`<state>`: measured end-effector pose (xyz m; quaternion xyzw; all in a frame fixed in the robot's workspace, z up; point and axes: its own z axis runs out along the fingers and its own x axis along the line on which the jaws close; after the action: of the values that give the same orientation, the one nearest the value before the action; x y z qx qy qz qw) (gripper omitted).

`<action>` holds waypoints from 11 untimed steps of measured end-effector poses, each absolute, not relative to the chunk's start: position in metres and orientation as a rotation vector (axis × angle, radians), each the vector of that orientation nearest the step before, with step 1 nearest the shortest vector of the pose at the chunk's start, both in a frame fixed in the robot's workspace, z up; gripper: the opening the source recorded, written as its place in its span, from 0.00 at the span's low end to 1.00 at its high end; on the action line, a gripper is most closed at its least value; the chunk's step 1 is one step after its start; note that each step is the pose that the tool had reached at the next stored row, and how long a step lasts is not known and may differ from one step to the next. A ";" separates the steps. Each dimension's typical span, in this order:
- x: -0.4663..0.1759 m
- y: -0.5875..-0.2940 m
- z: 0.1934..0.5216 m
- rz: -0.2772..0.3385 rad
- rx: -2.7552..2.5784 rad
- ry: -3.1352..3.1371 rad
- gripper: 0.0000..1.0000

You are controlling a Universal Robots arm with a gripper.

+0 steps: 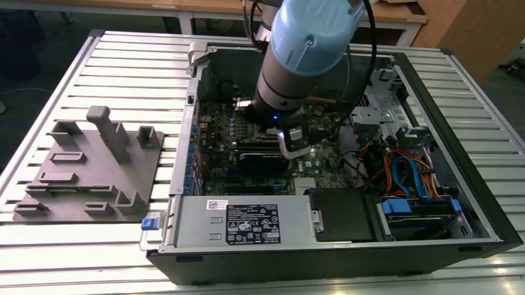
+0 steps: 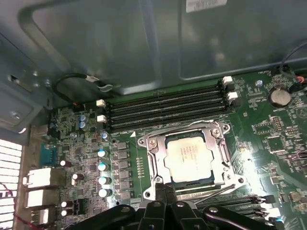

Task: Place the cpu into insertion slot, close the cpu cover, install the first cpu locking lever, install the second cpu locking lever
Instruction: 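Install the second cpu locking lever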

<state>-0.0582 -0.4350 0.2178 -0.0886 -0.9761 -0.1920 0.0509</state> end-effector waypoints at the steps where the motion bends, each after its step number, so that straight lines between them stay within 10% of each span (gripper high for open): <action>1: -0.058 -0.435 0.221 -0.584 -0.270 -2.971 0.10; 11: -0.057 -0.435 0.240 -0.583 -0.271 -2.971 0.10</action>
<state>-0.0570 -0.4349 0.2397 -0.0889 -0.9761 -0.1915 0.0507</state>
